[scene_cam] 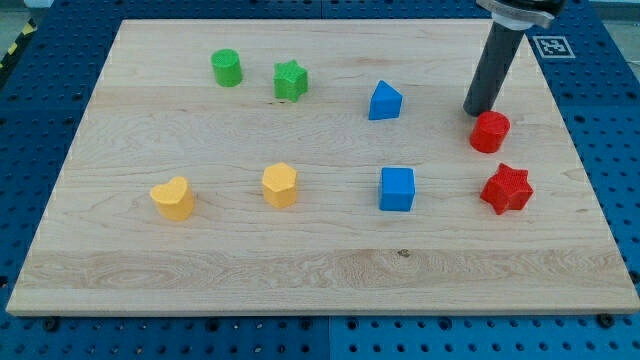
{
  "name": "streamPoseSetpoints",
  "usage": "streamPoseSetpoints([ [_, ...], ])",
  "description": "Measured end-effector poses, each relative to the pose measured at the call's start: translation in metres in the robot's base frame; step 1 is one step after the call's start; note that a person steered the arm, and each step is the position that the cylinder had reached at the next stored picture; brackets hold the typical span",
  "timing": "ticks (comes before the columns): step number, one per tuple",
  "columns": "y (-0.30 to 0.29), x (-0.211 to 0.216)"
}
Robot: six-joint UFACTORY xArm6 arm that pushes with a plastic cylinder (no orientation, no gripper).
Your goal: Slide the blue cube to the down
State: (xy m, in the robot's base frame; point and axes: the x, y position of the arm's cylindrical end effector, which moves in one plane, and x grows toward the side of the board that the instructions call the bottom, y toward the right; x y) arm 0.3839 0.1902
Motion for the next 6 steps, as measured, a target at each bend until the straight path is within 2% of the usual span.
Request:
streamPoseSetpoints([
  [2,0.010,0.061],
  [3,-0.011,0.046],
  [4,-0.053,0.052],
  [5,-0.107,0.071],
  [6,-0.137,0.104],
])
